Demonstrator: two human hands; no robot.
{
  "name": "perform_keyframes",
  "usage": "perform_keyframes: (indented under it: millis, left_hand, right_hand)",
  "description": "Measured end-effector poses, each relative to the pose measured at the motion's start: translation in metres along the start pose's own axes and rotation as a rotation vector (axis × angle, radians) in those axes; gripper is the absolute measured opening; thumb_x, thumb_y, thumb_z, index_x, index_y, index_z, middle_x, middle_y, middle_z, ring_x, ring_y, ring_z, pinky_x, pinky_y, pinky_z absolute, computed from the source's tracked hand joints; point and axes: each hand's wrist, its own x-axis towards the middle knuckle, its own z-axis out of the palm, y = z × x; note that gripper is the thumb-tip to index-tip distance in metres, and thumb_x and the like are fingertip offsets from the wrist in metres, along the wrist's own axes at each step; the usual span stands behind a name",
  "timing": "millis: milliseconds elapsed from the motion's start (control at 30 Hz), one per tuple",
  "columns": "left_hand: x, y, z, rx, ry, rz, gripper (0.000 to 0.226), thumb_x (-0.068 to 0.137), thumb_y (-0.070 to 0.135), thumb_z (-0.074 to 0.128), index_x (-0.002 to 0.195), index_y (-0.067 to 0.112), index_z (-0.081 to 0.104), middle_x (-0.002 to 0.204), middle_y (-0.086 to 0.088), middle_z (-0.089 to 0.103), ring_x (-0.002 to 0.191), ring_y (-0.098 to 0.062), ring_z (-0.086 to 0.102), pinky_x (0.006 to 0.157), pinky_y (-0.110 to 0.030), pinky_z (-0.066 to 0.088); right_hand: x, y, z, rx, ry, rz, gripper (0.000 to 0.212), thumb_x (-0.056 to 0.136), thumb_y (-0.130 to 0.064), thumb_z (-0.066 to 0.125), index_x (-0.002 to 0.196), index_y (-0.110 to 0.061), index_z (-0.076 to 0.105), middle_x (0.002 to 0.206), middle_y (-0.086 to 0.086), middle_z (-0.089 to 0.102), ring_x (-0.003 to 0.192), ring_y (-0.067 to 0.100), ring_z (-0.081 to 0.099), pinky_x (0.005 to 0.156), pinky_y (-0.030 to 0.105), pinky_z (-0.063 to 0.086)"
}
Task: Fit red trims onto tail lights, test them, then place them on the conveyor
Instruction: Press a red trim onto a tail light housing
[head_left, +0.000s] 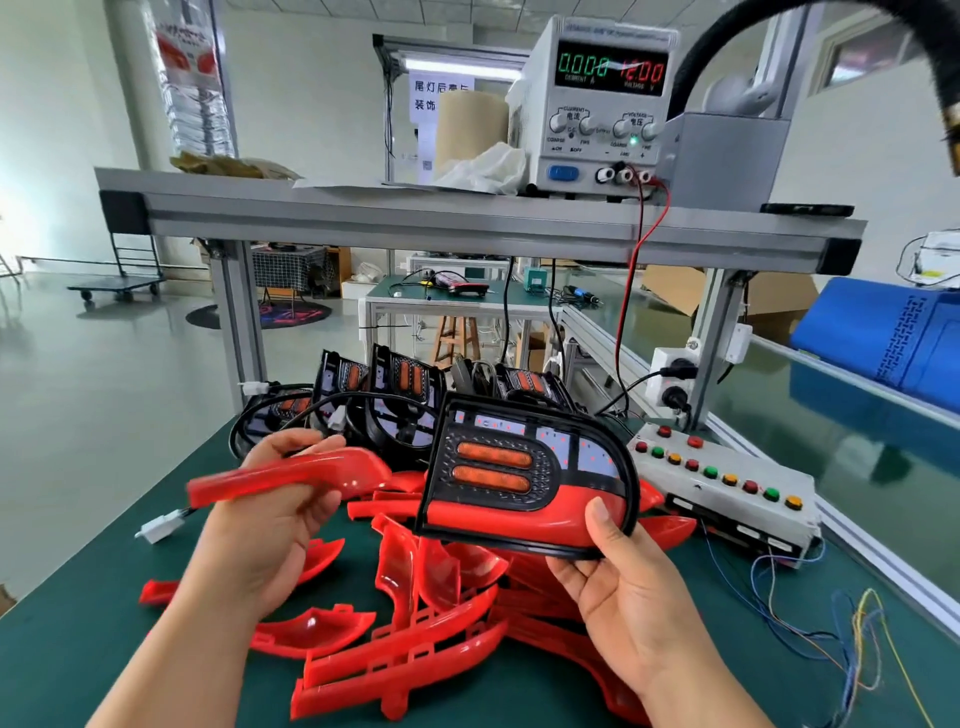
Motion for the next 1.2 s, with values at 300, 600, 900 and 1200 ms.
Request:
perform_keyframes:
  millis: [300,600,900,1200]
  left_hand:
    - [-0.016,0.028,0.02,-0.663,-0.061,-0.071,0.02,0.095,0.017,0.051,0.079,0.013,0.061,0.078,0.003,0.073,0.078,-0.01,0.074,0.074,-0.026,0.06]
    - [-0.028,0.016,0.099,-0.309,-0.205,-0.135,0.023,0.062,0.004,0.07,0.083,0.014,0.066,0.074,-0.006,0.073,0.062,-0.014,0.072,0.058,-0.025,0.059]
    - [-0.04,-0.019,0.099,0.22,0.115,0.334,0.065,0.071,0.017,0.085,0.087,0.057,0.038,0.092,0.018,0.071,0.069,-0.009,0.073,0.064,-0.032,0.059]
    - [-0.026,0.004,0.059,1.065,-0.074,0.407,0.022,0.078,0.038,0.078,0.095,0.044,0.066,0.116,0.009,0.042,0.084,0.008,0.051,0.082,-0.007,0.037]
  right_hand:
    - [0.003,0.007,-0.004,-0.056,-0.027,0.001,0.017,0.075,-0.023,0.067,0.089,-0.017,0.075,0.095,0.014,0.075,0.08,0.022,0.073,0.063,0.028,0.058]
    - [0.002,0.016,0.001,-0.073,-0.096,0.023,0.073,0.068,-0.01,0.076,0.13,-0.042,0.052,0.12,0.003,0.07,0.106,0.028,0.069,0.077,0.044,0.058]
    - [0.0,0.021,-0.001,-0.098,-0.143,0.063,0.066,0.076,-0.008,0.078,0.126,-0.044,0.055,0.125,0.009,0.067,0.112,0.035,0.065,0.082,0.048,0.056]
    - [0.0,0.021,-0.001,-0.107,-0.161,0.063,0.062,0.073,-0.006,0.075,0.119,-0.044,0.059,0.121,0.011,0.068,0.105,0.033,0.068,0.075,0.045,0.057]
